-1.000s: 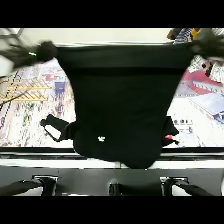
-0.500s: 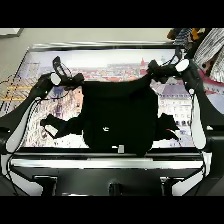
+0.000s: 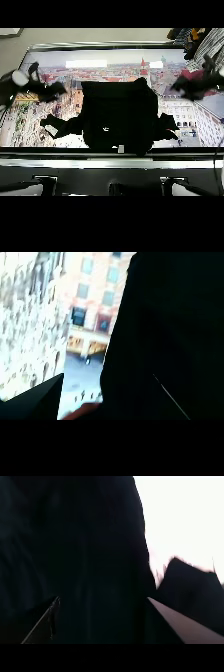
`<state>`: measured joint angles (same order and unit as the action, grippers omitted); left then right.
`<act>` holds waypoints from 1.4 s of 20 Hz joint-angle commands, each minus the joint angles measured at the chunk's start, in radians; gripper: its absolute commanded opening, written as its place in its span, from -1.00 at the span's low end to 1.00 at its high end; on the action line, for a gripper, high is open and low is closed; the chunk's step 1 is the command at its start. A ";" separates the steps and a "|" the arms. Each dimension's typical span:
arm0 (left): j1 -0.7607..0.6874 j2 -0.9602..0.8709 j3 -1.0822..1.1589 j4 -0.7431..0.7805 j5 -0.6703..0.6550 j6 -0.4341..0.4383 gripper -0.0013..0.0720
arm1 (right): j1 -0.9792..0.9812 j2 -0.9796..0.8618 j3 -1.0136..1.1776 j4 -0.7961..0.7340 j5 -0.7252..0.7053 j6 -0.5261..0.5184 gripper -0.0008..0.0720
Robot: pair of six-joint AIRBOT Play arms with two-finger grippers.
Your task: Fold the clothes and pants, and hang the long-sleeved shirts on hangers.
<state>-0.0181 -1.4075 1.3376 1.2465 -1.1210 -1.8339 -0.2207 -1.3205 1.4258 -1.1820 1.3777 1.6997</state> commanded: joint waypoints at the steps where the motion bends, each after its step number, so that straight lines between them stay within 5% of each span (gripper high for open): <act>1: 0.008 0.296 -0.395 -0.094 0.032 0.017 0.76 | -0.022 0.356 -0.451 -0.004 0.016 0.059 0.74; 5: -0.031 0.497 -0.701 -0.247 0.093 0.017 0.76 | 0.027 0.636 -0.889 0.127 -0.139 0.170 0.72; 11: -0.151 0.521 -0.783 -0.264 0.097 0.001 0.76 | 0.164 0.551 -1.024 0.211 -0.370 0.207 0.62; 12: -0.177 0.515 -0.788 -0.264 0.111 0.000 0.76 | 0.197 0.499 -1.024 0.241 -0.391 0.208 0.38; 13: -0.204 0.505 -0.793 -0.264 0.129 -0.009 0.76 | 0.216 0.452 -1.023 0.240 -0.382 0.208 -0.37; 14: -0.224 0.492 -0.796 -0.264 0.143 -0.039 0.76 | 0.220 0.420 -1.024 0.214 -0.359 0.208 -0.87; 17: -0.284 0.431 -0.797 -0.264 0.180 -0.063 0.76 | 0.220 0.442 -1.021 0.120 -0.323 0.312 -0.86; 22: -0.382 0.307 -0.797 -0.344 0.367 -0.059 0.75 | 0.220 0.536 -1.020 0.115 -0.246 0.333 -0.86; 23: -0.393 0.281 -0.796 -0.353 0.400 -0.059 0.64 | 0.220 0.554 -1.020 0.120 -0.241 0.342 -0.86; 24: -0.395 0.258 -0.792 -0.353 0.406 -0.058 -0.35 | 0.220 0.571 -1.019 0.122 -0.234 0.343 -0.86; 25: -0.388 0.247 -0.782 -0.351 0.402 -0.032 -0.90 | 0.220 0.587 -1.012 0.121 -0.220 0.343 -0.86; 28: -0.319 0.296 -0.709 -0.323 0.224 -0.032 -0.90 | 0.220 0.642 -0.932 0.053 -0.116 0.367 -0.86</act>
<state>-0.3691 -1.1233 0.5835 0.9100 -0.7975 -1.8767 -0.0017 -0.7265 0.4416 -1.0801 1.1736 2.0384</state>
